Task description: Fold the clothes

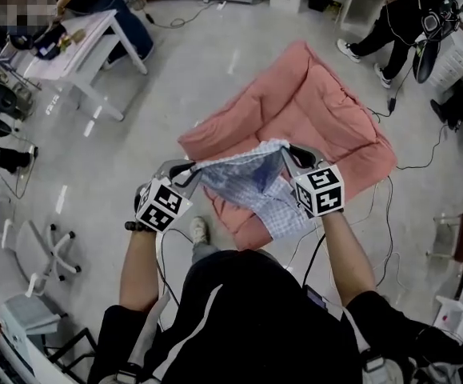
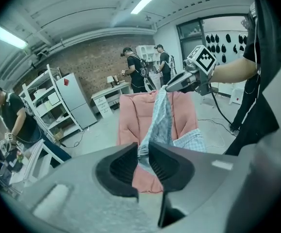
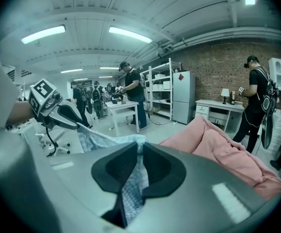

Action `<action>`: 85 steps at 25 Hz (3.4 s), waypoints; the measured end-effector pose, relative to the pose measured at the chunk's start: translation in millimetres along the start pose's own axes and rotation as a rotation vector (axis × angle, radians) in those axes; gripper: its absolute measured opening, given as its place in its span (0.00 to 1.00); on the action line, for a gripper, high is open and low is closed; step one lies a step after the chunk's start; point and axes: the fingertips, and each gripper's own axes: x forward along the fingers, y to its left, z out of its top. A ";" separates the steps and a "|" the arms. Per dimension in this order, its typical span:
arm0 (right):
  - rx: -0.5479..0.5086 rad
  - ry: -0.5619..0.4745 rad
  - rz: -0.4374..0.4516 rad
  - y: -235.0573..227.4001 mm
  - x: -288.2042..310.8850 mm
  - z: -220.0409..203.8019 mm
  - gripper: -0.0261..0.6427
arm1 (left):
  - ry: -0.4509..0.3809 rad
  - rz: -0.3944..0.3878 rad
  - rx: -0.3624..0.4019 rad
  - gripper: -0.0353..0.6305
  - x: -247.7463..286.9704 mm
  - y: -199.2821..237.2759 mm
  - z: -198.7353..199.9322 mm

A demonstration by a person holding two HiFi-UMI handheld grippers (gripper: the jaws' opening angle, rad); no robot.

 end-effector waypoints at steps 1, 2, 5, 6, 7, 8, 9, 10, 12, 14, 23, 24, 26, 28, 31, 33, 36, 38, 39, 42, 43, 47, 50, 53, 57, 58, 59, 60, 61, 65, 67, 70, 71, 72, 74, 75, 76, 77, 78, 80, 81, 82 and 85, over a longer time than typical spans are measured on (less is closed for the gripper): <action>-0.002 0.004 -0.012 2.4 4.7 2.3 0.10 | -0.005 -0.005 0.001 0.17 -0.1 6.3 -1.9; -0.003 0.008 -0.023 5.1 9.9 5.1 0.10 | -0.009 -0.011 0.003 0.17 -0.6 12.6 -4.0; 0.002 0.010 -0.053 14.8 26.5 15.6 0.10 | -0.017 -0.038 0.005 0.17 -2.7 30.7 -15.4; 0.007 0.008 -0.064 18.2 32.2 19.7 0.10 | -0.018 -0.050 0.006 0.17 -3.0 36.6 -20.0; 0.009 0.007 -0.076 21.2 37.9 24.0 0.10 | -0.020 -0.063 0.009 0.17 -2.7 42.4 -24.3; 0.009 0.004 -0.089 23.9 43.6 28.2 0.10 | -0.024 -0.076 0.015 0.17 -1.6 48.2 -28.3; 0.008 0.002 -0.103 26.3 49.7 32.1 0.10 | -0.029 -0.087 0.022 0.17 -0.2 54.2 -32.2; 0.006 0.001 -0.114 28.6 56.6 35.8 0.10 | -0.033 -0.095 0.027 0.17 1.0 60.9 -36.2; 0.007 0.002 -0.131 33.2 72.3 43.5 0.10 | -0.040 -0.105 0.030 0.17 2.1 76.8 -43.8; 0.011 0.009 -0.148 38.7 86.5 50.4 0.10 | -0.048 -0.120 0.029 0.17 1.8 92.7 -50.2; 0.020 0.008 -0.241 60.8 154.2 82.9 0.10 | -0.083 -0.203 0.015 0.17 4.2 166.8 -81.7; 0.027 0.006 -0.246 62.0 159.8 85.6 0.10 | -0.082 -0.207 0.008 0.17 4.9 171.3 -84.4; 0.037 0.005 -0.248 63.3 171.3 90.9 0.10 | -0.081 -0.211 -0.009 0.17 6.7 180.9 -88.6; 0.035 0.007 -0.242 63.6 185.3 97.4 0.10 | -0.078 -0.208 -0.018 0.17 8.9 194.0 -91.6; 0.018 0.017 -0.230 63.4 205.2 105.2 0.10 | -0.073 -0.203 -0.028 0.17 11.2 209.8 -96.6; 0.013 0.024 -0.222 60.6 215.8 109.0 0.10 | -0.067 -0.206 -0.038 0.17 14.4 215.4 -98.5; 0.015 0.038 -0.210 53.4 232.7 110.8 0.10 | -0.049 -0.208 -0.056 0.17 26.6 223.4 -102.1; 0.017 0.047 -0.198 45.3 245.1 109.9 0.10 | -0.038 -0.203 -0.072 0.17 38.5 228.9 -103.6; 0.019 0.053 -0.190 40.3 251.4 108.8 0.10 | -0.031 -0.201 -0.077 0.17 44.8 231.4 -104.0; 0.030 0.077 -0.170 24.3 271.6 106.2 0.10 | 0.001 -0.191 -0.078 0.17 64.9 242.5 -104.0; 0.031 0.082 -0.163 19.0 279.2 107.4 0.10 | 0.010 -0.185 -0.078 0.17 71.6 248.1 -103.2; 0.035 0.101 -0.122 -2.4 310.0 111.1 0.10 | 0.043 -0.163 -0.103 0.17 98.8 270.4 -103.5; 0.034 0.105 -0.087 -15.2 330.8 112.0 0.10 | 0.069 -0.157 -0.129 0.17 116.1 282.4 -106.2; 0.045 0.110 -0.047 -17.6 349.3 109.8 0.10 | 0.096 -0.154 -0.166 0.17 123.2 291.6 -115.4; 0.018 0.126 0.003 -26.3 380.9 103.1 0.10 | 0.137 -0.136 -0.177 0.17 142.7 305.1 -128.1; 0.002 0.132 0.015 -27.3 387.1 101.1 0.10 | 0.149 -0.131 -0.178 0.17 147.0 307.3 -131.4; -0.015 0.137 0.025 -27.8 392.7 100.1 0.10 | 0.158 -0.126 -0.182 0.17 150.9 309.9 -134.5; -0.031 0.141 0.034 -28.2 398.3 100.2 0.10 | 0.164 -0.122 -0.189 0.17 154.4 313.4 -137.1; -0.042 0.143 0.041 -28.7 404.3 101.2 0.10 | 0.167 -0.119 -0.197 0.17 157.5 317.8 -139.4; -0.057 0.144 0.064 -31.6 433.9 112.7 0.10 | 0.170 -0.104 -0.209 0.17 168.2 342.5 -145.6; -0.063 0.148 0.074 -30.8 447.4 118.0 0.10 | 0.174 -0.103 -0.218 0.17 171.6 353.9 -150.0; -0.068 0.163 0.086 -25.0 464.0 119.3 0.10 | 0.183 -0.105 -0.253 0.17 175.2 367.5 -162.6; -0.070 0.168 0.088 -23.3 469.6 119.1 0.10 | 0.187 -0.107 -0.263 0.17 177.0 371.3 -167.1; -0.071 0.173 0.089 -22.4 475.4 118.8 0.10 | 0.194 -0.112 -0.266 0.17 179.2 374.6 -170.9; -0.067 0.185 0.090 -22.9 487.4 117.4 0.10 | 0.214 -0.124 -0.252 0.17 184.9 380.2 -176.5; -0.065 0.192 0.090 -23.7 493.8 115.9 0.10 | 0.224 -0.132 -0.240 0.17 188.1 382.9 -179.1; -0.065 0.200 0.089 -24.4 500.7 114.3 0.10 | 0.232 -0.140 -0.231 0.17 191.4 386.0 -182.0; -0.066 0.208 0.088 -24.5 507.7 112.5 0.10 | 0.238 -0.149 -0.227 0.17 194.7 389.4 -185.8; -0.069 0.218 0.086 -24.0 514.4 110.5 0.10 | 0.242 -0.160 -0.227 0.17 198.0 393.1 -190.3; -0.074 0.241 0.086 -22.3 525.9 105.0 0.10 | 0.249 -0.185 -0.239 0.18 205.1 399.7 -200.1; -0.074 0.254 0.086 -21.9 530.7 101.4 0.10 | 0.250 -0.197 -0.249 0.18 209.0 402.1 -204.7; -0.074 0.268 0.086 -22.1 534.9 97.2 0.10 | 0.250 -0.210 -0.258 0.18 213.2 403.2 -208.9; -0.076 0.313 0.080 -24.0 545.1 84.1 0.10 | 0.252 -0.249 -0.268 0.18 225.4 398.8 -219.9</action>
